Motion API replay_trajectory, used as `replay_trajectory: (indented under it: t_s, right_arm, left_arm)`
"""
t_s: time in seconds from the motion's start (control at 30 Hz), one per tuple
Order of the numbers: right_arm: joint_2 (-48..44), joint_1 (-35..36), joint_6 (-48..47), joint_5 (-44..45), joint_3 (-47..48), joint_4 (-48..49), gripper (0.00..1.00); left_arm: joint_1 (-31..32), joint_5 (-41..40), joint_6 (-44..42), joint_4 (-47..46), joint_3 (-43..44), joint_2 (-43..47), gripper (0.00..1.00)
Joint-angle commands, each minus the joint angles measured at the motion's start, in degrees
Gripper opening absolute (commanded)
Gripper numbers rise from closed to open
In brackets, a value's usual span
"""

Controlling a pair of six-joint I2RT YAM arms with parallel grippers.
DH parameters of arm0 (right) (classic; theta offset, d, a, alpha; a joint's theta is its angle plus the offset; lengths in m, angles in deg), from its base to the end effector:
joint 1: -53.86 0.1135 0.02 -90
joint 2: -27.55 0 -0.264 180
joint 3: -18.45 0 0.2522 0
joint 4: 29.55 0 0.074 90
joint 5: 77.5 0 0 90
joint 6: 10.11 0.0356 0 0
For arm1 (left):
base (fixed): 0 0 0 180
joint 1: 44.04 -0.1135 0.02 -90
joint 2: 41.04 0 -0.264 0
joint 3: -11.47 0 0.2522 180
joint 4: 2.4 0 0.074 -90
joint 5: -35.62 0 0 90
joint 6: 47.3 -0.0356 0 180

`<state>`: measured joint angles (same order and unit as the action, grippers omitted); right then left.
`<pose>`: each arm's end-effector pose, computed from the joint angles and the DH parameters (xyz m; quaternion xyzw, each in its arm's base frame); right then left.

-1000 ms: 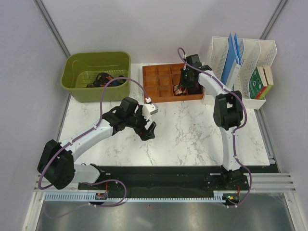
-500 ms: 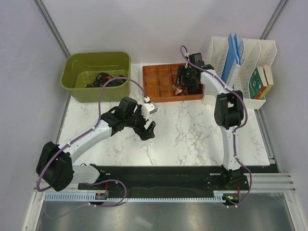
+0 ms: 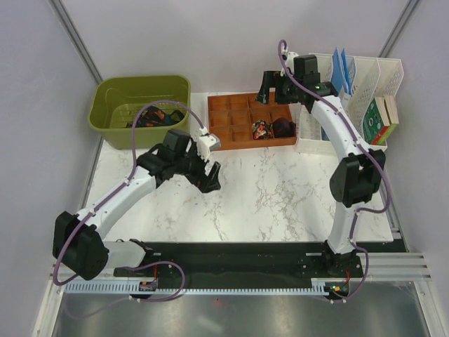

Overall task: Roll the ties
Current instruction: Place the tie in the storage box, then reset both arms

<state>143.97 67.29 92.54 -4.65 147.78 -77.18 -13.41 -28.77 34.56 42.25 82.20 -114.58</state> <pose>0.4567 0.1199 0.3448 -0.0751 0.8755 0.2322 0.4171 0.2235 -0.1502 0.2761 0.3775 0.8305 -0.2716 0.3067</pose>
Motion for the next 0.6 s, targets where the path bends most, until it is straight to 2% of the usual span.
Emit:
replay_trajectory:
  t_s: [0.0,0.1,0.27,0.4,0.57]
  right_arm:
    - [-12.3,-1.6,-3.8,-0.6,-6.7,-0.2,0.98]
    - [-18.5,-3.9,-3.9,-0.2,-13.6,-1.3,0.98]
    - [-28.0,-6.0,-6.7,6.7,-25.6,-3.4,0.98]
    - [-38.0,-6.0,-7.6,7.4,-36.3,-4.0,0.98]
    - [-46.8,-6.0,-7.2,6.0,-47.5,-4.1,0.98]
  left_arm:
    - [-3.6,0.4,3.0,5.8,8.2,-0.7,1.00]
    - [-6.1,0.6,3.6,8.2,11.8,-0.7,1.00]
    - [-9.2,0.3,5.5,11.3,15.9,-0.2,1.00]
    - [-10.9,0.3,7.2,12.3,14.1,2.0,1.00]
    - [-12.2,0.9,7.3,12.1,8.0,6.8,1.00]
